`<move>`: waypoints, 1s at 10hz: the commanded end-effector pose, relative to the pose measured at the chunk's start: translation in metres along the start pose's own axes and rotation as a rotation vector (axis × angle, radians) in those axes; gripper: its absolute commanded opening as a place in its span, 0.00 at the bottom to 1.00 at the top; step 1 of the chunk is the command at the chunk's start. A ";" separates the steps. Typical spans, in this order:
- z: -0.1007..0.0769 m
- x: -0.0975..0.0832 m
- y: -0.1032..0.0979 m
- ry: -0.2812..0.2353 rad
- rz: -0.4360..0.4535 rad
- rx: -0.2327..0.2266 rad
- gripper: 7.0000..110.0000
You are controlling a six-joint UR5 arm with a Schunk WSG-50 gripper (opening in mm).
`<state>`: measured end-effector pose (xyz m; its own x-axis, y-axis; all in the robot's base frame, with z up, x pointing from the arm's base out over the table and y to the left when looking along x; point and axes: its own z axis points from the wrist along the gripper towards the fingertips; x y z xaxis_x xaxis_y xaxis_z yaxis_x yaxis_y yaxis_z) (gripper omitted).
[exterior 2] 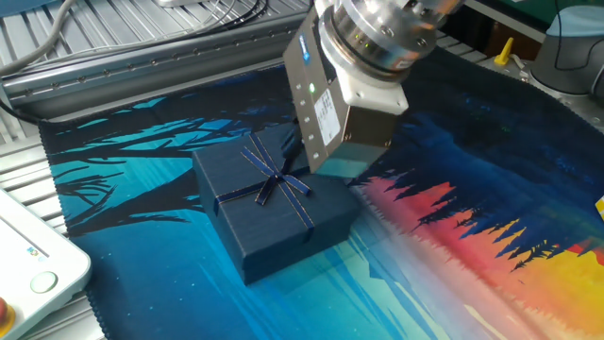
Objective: Slide the outer casing onto the gift box
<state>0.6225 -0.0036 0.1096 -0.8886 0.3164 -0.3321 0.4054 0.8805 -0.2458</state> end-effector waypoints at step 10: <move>0.004 -0.002 -0.035 0.001 -0.021 0.127 0.00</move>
<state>0.6110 -0.0268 0.1150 -0.8893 0.3185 -0.3281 0.4255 0.8393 -0.3385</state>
